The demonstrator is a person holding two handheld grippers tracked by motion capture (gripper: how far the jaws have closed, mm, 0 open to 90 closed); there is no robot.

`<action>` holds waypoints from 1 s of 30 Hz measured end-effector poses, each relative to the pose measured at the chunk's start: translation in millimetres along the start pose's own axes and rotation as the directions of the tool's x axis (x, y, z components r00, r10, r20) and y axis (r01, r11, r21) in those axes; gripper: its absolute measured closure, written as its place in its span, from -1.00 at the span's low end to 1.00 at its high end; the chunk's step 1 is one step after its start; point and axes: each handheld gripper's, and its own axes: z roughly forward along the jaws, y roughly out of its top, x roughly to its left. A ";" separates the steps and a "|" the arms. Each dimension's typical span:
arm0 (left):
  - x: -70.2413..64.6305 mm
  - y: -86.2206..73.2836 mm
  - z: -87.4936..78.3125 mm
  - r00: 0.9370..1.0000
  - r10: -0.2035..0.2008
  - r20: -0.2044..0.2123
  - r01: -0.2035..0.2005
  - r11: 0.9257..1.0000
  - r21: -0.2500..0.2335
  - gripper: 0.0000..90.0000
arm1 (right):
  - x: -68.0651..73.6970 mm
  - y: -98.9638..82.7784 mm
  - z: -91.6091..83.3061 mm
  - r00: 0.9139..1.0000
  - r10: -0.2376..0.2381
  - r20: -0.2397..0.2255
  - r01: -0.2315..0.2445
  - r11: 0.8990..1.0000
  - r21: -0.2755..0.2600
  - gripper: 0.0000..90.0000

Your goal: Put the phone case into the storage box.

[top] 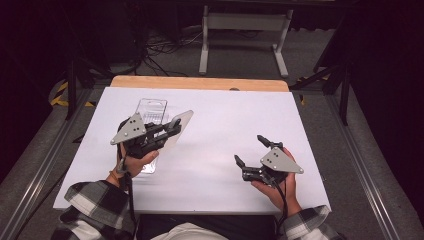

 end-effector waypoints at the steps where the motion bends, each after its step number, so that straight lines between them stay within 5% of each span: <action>1: 0.2 0.0 -0.2 1.000 0.000 0.003 0.000 1.000 0.002 0.79 | 0.1 -1.3 -0.8 1.000 -0.004 0.000 0.004 1.000 -0.001 -0.77; 16: 4.5 1.2 -3.7 1.000 0.004 0.005 -0.005 1.000 0.016 0.79 | 2.4 -8.7 -1.7 0.999 -0.045 0.001 0.044 0.998 0.037 -0.75; 30: 24.3 0.3 -11.3 1.000 -0.013 -0.012 0.013 1.000 0.027 0.79 | 0.8 -12.7 3.2 0.999 -0.040 -0.019 0.041 0.998 0.057 -0.74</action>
